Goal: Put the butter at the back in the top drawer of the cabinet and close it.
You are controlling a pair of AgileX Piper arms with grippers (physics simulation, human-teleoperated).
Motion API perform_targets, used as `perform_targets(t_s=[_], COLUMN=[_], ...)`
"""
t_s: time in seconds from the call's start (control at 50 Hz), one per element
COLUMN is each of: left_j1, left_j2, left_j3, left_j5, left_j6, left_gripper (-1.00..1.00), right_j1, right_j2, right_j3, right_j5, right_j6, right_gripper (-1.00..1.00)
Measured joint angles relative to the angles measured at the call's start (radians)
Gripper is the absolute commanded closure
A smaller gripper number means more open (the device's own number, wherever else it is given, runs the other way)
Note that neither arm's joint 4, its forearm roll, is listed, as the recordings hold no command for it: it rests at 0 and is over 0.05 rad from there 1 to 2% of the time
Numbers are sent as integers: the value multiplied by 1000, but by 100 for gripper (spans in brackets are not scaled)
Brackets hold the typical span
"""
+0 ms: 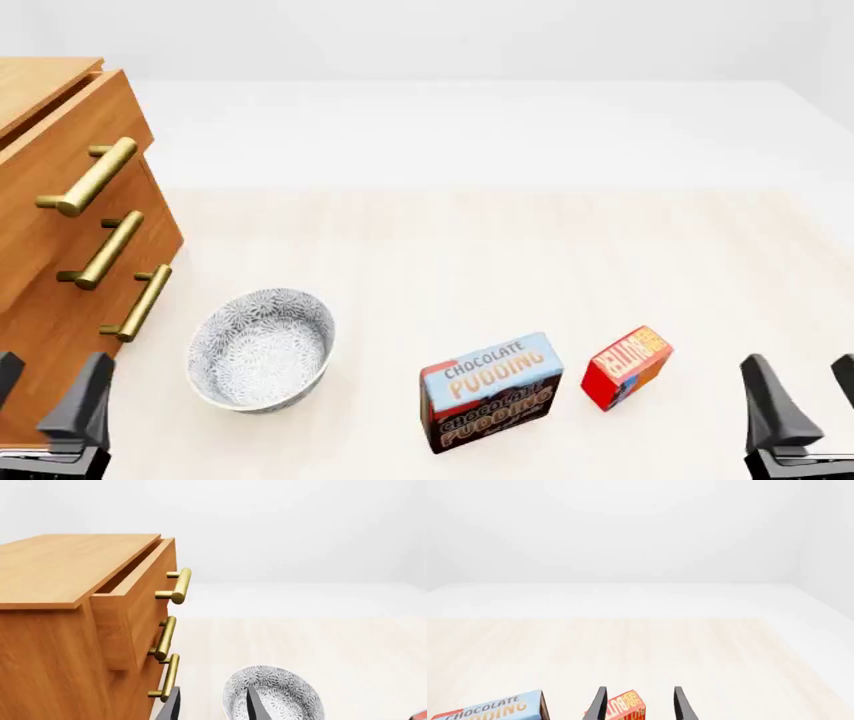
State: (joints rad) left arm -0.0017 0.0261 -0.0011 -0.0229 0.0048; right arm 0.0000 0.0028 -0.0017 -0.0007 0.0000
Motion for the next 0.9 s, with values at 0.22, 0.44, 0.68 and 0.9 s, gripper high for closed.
perform_targets(t_s=[0.22, 0.44, 0.68, 0.9], left_j1=[-1, 3, 0, -13], left_j2=[40, 38, 8, 5], left_j3=[0, 0, -9, -32], left_j5=[-30, -17, 30, 74], left_j6=[9, 41, 100, 169], left_gripper=[-100, -100, -100, -100], right_j1=[0, 0, 0, 0], right_j2=[3, 4, 4, 4], right_j3=[-2, -2, -3, -3], right_j5=[-1, -1, -1, -1], right_j6=[0, 0, 0, 0], right_gripper=[-100, -100, -100, -100])
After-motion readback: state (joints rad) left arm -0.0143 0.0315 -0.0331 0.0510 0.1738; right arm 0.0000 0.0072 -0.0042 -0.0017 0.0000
